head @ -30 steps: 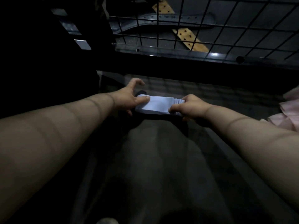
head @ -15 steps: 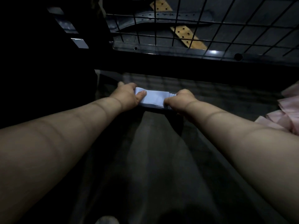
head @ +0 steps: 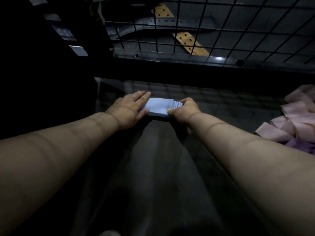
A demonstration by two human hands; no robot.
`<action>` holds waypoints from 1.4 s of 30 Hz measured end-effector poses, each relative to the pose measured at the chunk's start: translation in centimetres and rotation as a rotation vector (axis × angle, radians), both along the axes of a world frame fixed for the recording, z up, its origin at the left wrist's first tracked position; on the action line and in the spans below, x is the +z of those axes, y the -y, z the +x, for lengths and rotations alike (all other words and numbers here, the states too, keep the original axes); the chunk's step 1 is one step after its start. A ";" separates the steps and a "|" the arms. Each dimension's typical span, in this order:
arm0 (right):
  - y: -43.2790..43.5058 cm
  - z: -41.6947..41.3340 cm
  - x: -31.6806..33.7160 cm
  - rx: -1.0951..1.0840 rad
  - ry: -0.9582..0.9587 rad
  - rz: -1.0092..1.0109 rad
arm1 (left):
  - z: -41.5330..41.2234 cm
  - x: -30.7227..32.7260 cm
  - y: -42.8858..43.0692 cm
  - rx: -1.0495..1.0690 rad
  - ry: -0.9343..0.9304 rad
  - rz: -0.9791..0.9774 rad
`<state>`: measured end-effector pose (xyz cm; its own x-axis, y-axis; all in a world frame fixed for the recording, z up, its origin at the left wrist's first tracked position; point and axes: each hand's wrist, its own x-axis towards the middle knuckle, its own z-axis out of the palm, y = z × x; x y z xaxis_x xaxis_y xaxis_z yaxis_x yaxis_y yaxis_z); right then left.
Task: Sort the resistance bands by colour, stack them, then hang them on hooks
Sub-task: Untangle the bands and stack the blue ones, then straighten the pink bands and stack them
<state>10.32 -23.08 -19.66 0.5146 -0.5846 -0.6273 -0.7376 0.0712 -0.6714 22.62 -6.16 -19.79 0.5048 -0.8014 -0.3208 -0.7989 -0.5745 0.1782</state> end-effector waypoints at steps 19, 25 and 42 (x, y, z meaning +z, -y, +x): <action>6.3 -9.7 0.0 0.169 -0.175 -0.305 | -3.8 1.4 4.2 0.096 0.035 -0.136; 9.9 -18.0 -1.3 0.605 -0.431 -0.865 | -7.3 1.5 7.9 -0.058 0.084 -0.275; 13.4 -26.9 4.7 1.171 -0.212 -0.998 | -18.2 7.4 12.5 -0.720 -0.009 -0.040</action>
